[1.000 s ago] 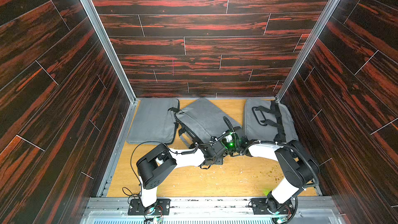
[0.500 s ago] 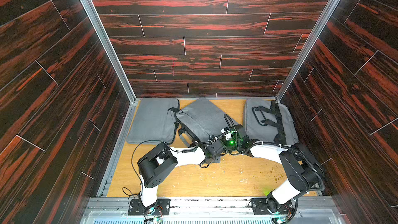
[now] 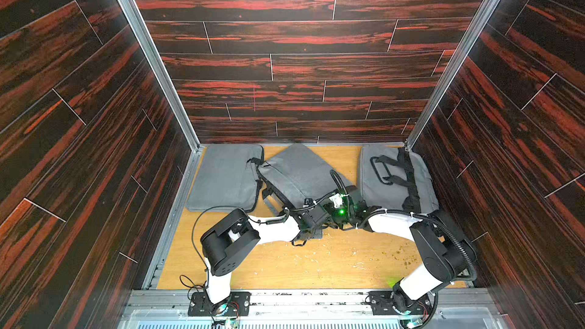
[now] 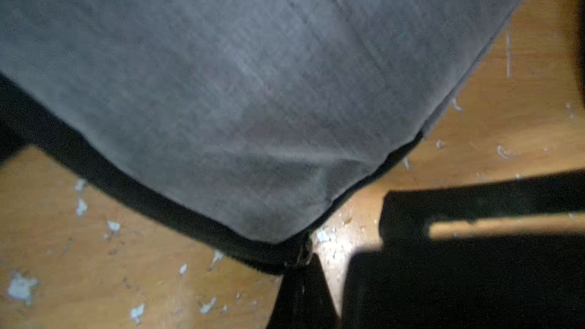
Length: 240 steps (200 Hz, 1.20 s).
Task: Put the mouse into the laptop bag
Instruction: Zip the zipper on the zippered laptop bag.
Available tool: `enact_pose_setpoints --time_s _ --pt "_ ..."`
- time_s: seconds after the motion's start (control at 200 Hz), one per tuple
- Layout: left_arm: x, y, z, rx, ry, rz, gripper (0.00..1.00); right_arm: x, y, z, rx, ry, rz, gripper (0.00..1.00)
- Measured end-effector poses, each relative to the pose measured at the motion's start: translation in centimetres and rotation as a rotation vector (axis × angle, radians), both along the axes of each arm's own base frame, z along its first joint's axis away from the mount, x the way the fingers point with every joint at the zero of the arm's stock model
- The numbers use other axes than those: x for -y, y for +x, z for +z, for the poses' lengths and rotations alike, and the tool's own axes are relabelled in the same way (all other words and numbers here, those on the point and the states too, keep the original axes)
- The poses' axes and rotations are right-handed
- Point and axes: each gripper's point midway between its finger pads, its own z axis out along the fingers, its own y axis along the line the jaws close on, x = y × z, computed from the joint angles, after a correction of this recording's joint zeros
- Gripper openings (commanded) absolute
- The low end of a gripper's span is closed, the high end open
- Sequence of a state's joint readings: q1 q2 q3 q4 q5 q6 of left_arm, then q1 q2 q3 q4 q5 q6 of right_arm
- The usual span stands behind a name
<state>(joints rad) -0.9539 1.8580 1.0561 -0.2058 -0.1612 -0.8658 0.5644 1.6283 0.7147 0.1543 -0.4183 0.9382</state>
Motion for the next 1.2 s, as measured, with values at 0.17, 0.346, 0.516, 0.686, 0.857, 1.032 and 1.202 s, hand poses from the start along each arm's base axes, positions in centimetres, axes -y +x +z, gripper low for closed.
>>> enact_pose_setpoints --time_s 0.17,0.346,0.516,0.686,0.857,1.032,1.202 --pt "-0.2 -0.4 0.0 -0.016 -0.008 0.001 0.0 0.2 -0.2 -0.8 -0.005 -0.037 -0.014 0.54" --pt "-0.2 -0.5 0.0 -0.026 -0.011 -0.003 0.0 -0.7 0.5 -1.8 -0.011 -0.06 -0.018 0.49" --pt "0.0 -0.7 0.1 -0.043 -0.03 -0.006 0.0 -1.0 0.0 -3.8 -0.047 -0.084 -0.003 0.0" --pt "-0.4 -0.6 0.0 -0.038 -0.067 -0.001 0.0 -0.4 0.1 -3.7 -0.039 -0.058 -0.006 0.0" --pt "-0.6 -0.5 -0.2 -0.034 -0.175 -0.011 0.0 1.7 0.3 -3.3 -0.045 -0.06 -0.001 0.0" --pt "-1.9 1.7 -0.1 -0.026 -0.261 0.017 0.0 3.4 0.8 -3.1 -0.037 -0.087 0.01 0.0" --pt "-3.9 3.8 -0.1 -0.016 -0.267 0.051 0.0 4.0 1.2 -2.9 -0.026 -0.11 0.031 0.0"
